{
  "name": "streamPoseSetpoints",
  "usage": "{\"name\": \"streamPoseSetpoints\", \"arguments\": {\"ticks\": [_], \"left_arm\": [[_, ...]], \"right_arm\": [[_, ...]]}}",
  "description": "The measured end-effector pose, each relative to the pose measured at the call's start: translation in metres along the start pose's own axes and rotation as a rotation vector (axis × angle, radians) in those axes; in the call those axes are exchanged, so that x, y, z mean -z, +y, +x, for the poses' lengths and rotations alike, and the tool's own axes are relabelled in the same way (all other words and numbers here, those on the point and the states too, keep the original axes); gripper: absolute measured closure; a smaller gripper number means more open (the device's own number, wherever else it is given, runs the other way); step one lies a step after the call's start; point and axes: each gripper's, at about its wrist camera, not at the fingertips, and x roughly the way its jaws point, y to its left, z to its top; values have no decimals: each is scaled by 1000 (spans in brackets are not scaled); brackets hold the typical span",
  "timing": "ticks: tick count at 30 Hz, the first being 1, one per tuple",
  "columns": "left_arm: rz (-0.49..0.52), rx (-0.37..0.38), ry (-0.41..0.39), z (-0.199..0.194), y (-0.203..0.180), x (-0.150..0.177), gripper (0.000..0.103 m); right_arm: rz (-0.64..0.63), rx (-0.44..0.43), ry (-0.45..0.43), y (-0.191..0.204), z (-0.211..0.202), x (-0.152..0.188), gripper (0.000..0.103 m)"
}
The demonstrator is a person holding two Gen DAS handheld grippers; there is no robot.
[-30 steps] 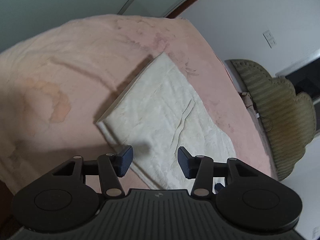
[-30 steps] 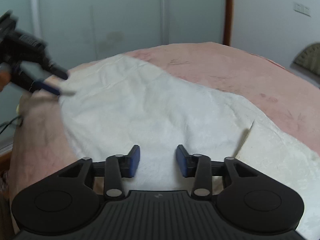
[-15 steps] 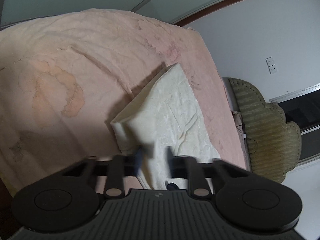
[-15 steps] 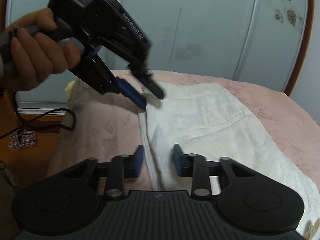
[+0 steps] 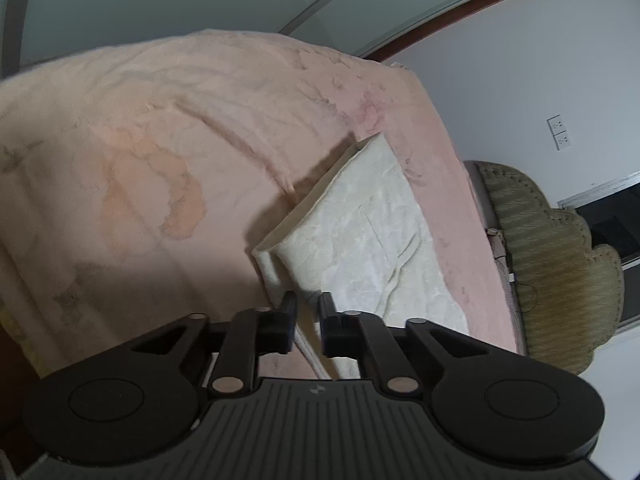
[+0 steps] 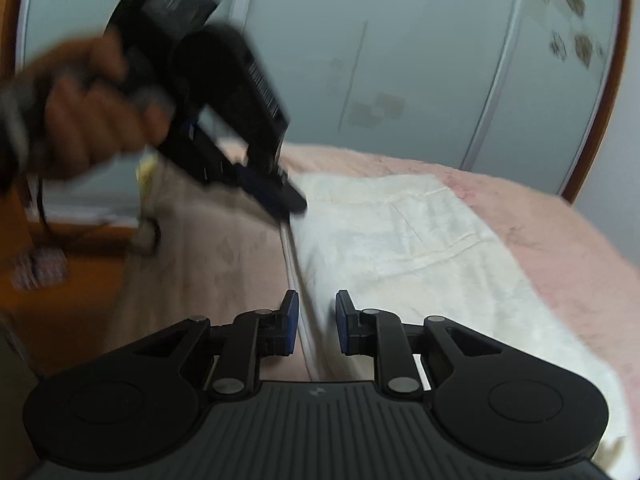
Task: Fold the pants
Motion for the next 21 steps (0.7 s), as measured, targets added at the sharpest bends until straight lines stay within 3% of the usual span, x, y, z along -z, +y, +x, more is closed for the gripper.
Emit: {"name": "streamPoseSetpoints", "arguments": {"ticks": [1, 3, 6, 8, 10, 13, 16, 18, 20, 21], "left_arm": [[6, 0, 5, -1, 0, 0, 70], [-18, 21, 16, -2, 4, 3, 38], [-56, 92, 60, 6, 6, 7, 27], [-70, 139, 98, 15, 6, 9, 20], [-94, 172, 107, 24, 5, 11, 20], [-112, 209, 71, 37, 2, 9, 20], [-95, 225, 20, 47, -5, 4, 20], [-82, 221, -3, 54, -10, -1, 20], [-47, 197, -45, 58, -16, -6, 25], [-33, 174, -65, 58, -18, -7, 29]], "right_arm": [[-46, 23, 8, 7, 3, 2, 83], [-135, 85, 7, 19, 9, 2, 82], [-226, 148, -8, 30, 24, 0, 82], [-208, 144, -27, 26, 32, -2, 82], [-79, 87, -53, 8, 29, -6, 82], [226, -47, -97, -37, 15, -6, 82], [471, -261, -158, -82, -2, -1, 82], [518, -204, -174, -100, -9, -1, 82], [480, -72, -99, -111, 1, -2, 80], [463, -26, -24, -115, 13, 1, 74]]}}
